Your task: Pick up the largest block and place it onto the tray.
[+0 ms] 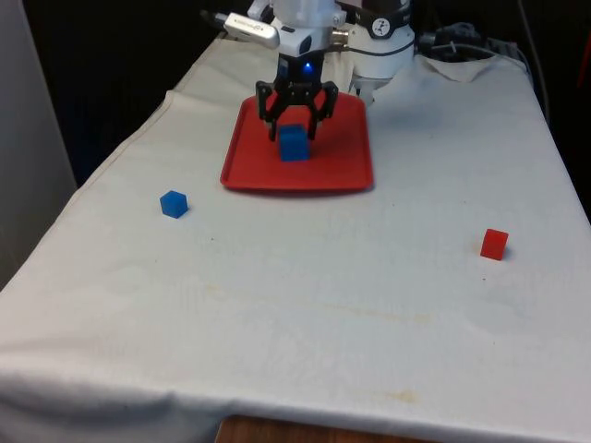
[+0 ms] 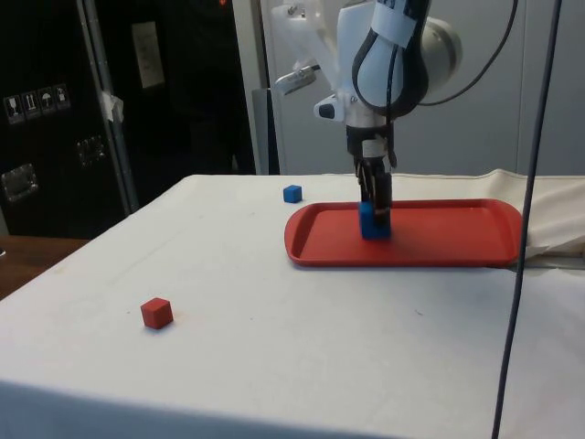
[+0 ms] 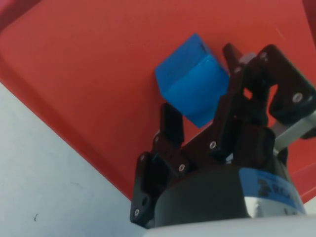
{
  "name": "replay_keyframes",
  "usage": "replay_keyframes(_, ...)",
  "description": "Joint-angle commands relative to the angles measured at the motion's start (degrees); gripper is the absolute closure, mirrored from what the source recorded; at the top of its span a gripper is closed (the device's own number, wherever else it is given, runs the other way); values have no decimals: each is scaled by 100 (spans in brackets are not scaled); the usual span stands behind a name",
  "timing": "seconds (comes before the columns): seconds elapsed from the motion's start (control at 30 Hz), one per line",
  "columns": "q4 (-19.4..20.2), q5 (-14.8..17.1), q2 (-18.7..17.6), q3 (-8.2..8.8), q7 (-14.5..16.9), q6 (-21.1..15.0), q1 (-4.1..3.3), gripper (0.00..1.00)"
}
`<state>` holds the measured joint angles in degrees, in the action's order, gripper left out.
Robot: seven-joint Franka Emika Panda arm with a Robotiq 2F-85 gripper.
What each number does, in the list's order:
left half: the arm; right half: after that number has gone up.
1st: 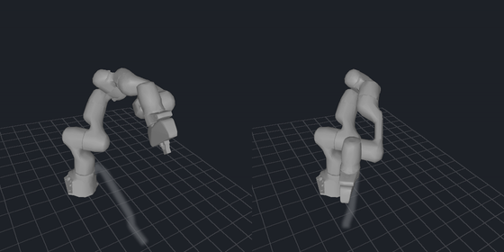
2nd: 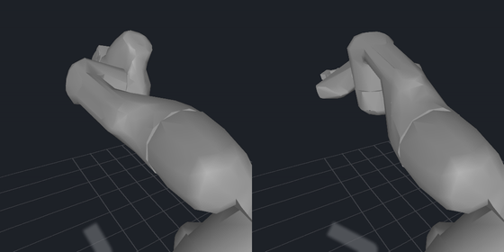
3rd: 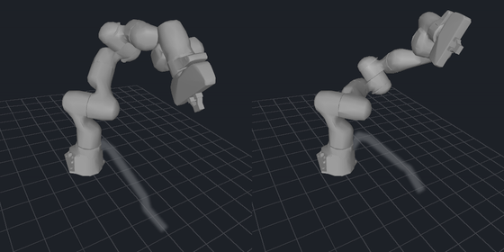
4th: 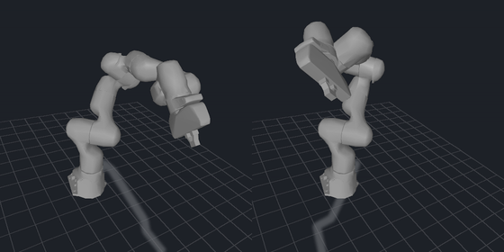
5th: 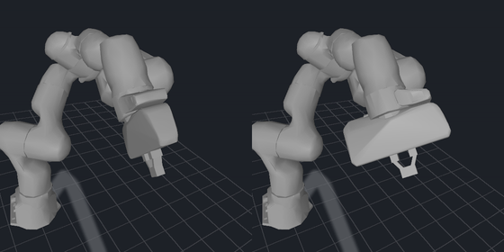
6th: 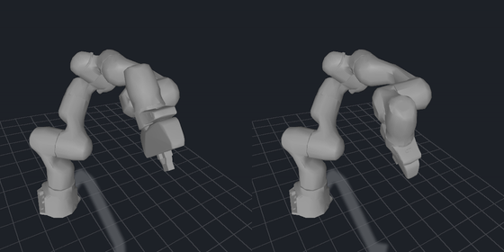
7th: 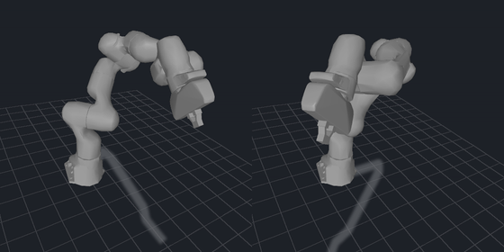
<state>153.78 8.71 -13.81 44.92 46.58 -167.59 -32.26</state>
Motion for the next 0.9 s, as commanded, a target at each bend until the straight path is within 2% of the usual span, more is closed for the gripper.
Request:
replay_keyframes(0.0,11,57,115,-74,86,40,74,45)
replay_keyframes(0.03,11,57,115,-74,92,40,80,35)
replay_keyframes(0.07,11,57,115,-74,92,40,86,15)
replay_keyframes(0.1,11,57,115,-74,92,40,86,5)
replay_keyframes(0.13,11,57,115,-74,92,40,86,0)
replay_keyframes(0.17,-6,0,0,0,11,0,17,0)
replay_keyframes(0.2,11,57,115,-74,92,40,86,0)
replay_keyframes(0.23,6,57,115,-74,92,40,92,0)
replay_keyframes(0.43,-11,46,80,-63,74,52,80,0)
replay_keyframes(0.47,-34,40,52,-52,57,63,69,0)
replay_keyframes(0.5,-23,0,0,0,11,11,23,0)
replay_keyframes(0.53,-40,34,40,-46,46,57,63,0)
replay_keyframes(0.73,-57,23,6,-29,17,57,40,0)
replay_keyframes(0.83,-195,23,-40,-34,-23,160,34,0)
replay_keyframes(0.87,-115,0,-6,-6,-6,69,23,0)
